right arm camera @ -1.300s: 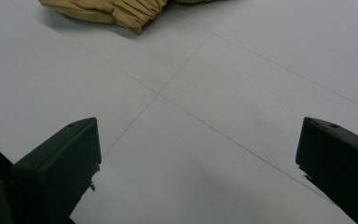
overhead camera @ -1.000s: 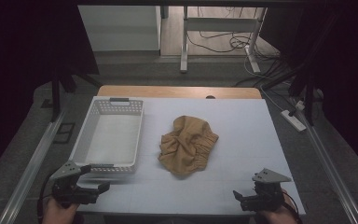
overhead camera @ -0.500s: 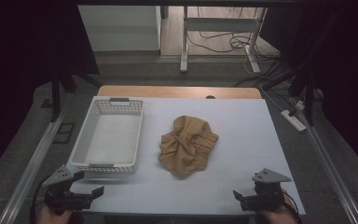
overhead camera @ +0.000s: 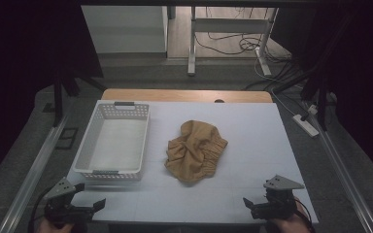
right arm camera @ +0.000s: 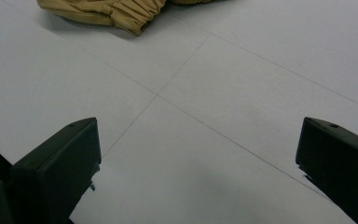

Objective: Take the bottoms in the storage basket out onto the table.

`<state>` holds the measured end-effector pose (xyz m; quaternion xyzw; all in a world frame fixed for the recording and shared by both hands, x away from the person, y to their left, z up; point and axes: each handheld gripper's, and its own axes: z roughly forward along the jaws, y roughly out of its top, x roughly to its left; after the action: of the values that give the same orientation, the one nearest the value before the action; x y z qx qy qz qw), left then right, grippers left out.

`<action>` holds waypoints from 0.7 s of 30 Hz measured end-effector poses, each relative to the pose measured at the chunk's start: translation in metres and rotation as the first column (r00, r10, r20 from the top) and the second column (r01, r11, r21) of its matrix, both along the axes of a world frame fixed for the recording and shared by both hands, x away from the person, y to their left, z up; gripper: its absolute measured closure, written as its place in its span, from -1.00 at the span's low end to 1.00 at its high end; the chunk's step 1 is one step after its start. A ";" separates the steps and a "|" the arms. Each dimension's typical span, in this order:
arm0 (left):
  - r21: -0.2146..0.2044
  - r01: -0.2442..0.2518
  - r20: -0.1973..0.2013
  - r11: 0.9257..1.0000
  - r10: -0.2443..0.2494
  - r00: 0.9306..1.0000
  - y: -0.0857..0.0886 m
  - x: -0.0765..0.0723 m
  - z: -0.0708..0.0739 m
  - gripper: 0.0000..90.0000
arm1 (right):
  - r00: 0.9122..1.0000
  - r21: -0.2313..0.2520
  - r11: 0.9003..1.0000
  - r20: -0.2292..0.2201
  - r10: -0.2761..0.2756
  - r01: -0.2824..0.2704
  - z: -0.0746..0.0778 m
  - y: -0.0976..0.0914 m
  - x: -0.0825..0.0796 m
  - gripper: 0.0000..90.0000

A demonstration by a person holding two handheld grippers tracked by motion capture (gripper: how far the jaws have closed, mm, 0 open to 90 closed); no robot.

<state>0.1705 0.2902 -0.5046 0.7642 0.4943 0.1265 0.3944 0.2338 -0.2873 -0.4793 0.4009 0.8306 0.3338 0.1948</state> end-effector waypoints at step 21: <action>0.061 -0.004 -0.025 0.998 0.005 1.000 0.000 -0.006 -0.001 -1.00 | 1.000 -0.004 1.000 0.001 0.000 0.000 0.000 0.000 0.000 -0.99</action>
<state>0.1647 0.2901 -0.5060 0.7763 0.4968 0.1328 0.3646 0.2337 -0.2869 -0.4792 0.4005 0.8311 0.3325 0.1959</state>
